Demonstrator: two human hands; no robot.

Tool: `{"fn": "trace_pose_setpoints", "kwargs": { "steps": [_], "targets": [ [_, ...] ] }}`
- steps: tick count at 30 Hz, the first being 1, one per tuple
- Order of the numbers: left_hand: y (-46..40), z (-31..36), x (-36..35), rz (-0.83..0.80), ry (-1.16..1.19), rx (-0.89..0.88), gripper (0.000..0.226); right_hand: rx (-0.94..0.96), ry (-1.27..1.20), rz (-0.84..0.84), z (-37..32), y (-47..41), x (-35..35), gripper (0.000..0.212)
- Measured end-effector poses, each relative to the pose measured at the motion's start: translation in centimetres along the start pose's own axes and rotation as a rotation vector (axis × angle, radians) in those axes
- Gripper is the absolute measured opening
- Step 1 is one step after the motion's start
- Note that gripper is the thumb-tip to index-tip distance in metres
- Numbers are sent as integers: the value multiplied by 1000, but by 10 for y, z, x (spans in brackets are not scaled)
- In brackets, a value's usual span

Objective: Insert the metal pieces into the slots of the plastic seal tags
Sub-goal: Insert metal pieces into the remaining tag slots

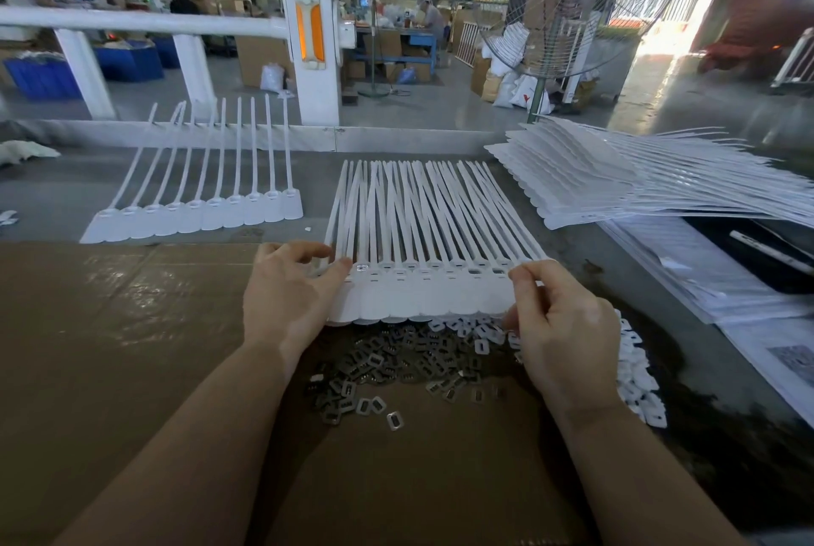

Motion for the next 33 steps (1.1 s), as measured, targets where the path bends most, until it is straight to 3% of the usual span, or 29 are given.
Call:
{"fn": "trace_pose_setpoints", "kwargs": {
  "steps": [15, 21, 26, 33],
  "targets": [
    [-6, -8, 10, 167, 250, 46, 27, 205, 17, -21, -19, 3, -3, 6],
    [-8, -17, -5, -12, 237, 126, 22, 200, 22, 20, -18, 3, 2, 2],
    [-5, -12, -4, -35, 218, 92, 30, 181, 26, 3, -17, 2, 1, 6],
    [-10, -18, -12, -108, 423, 159, 36, 139, 2, -4, -10, 1, 0, 6]
  ]
}}
Point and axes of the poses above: each hand's wrist, its own y-axis away from the middle knuckle, its own x-axis out of the back of the hand, z = x × y, the point moved 7 cm from there along -y, towards the middle knuckle, and after that the axes turned 12 degrees about -y, right-handed, at the moved point
